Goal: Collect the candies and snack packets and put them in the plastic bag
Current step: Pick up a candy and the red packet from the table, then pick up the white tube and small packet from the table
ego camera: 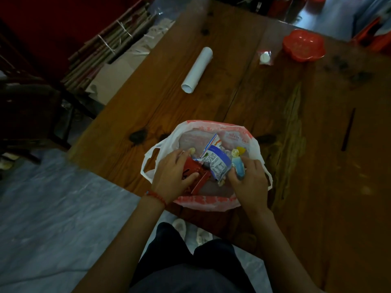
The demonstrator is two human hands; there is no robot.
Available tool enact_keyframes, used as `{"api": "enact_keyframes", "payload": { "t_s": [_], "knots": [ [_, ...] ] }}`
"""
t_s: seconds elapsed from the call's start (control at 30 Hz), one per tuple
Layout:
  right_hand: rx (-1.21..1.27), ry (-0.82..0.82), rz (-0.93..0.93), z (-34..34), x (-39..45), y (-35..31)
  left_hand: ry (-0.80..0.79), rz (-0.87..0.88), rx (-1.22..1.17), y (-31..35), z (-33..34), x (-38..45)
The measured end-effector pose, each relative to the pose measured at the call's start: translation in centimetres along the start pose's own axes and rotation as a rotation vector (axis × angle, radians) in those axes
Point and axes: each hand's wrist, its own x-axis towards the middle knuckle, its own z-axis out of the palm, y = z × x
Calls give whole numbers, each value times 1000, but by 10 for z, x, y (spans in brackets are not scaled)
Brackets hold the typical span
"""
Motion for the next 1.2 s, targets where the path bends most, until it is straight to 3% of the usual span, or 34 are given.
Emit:
{"api": "enact_keyframes", "payload": {
  "t_s": [0.4,0.63,0.87,1.2],
  "knots": [
    [-115,-100,31,24,19,-8,127,-65,130,-18,-20,-25],
    [-118,-50,-79,9,14,-17,177,-121,114,-16,-21,-34],
    [-120,-210,-297,12,1,-35,238,-268,129,-27,-24,-70],
    [-138,-360,-613,48,-34,-100,326,-579,144,-77,-37,-188]
  ]
}}
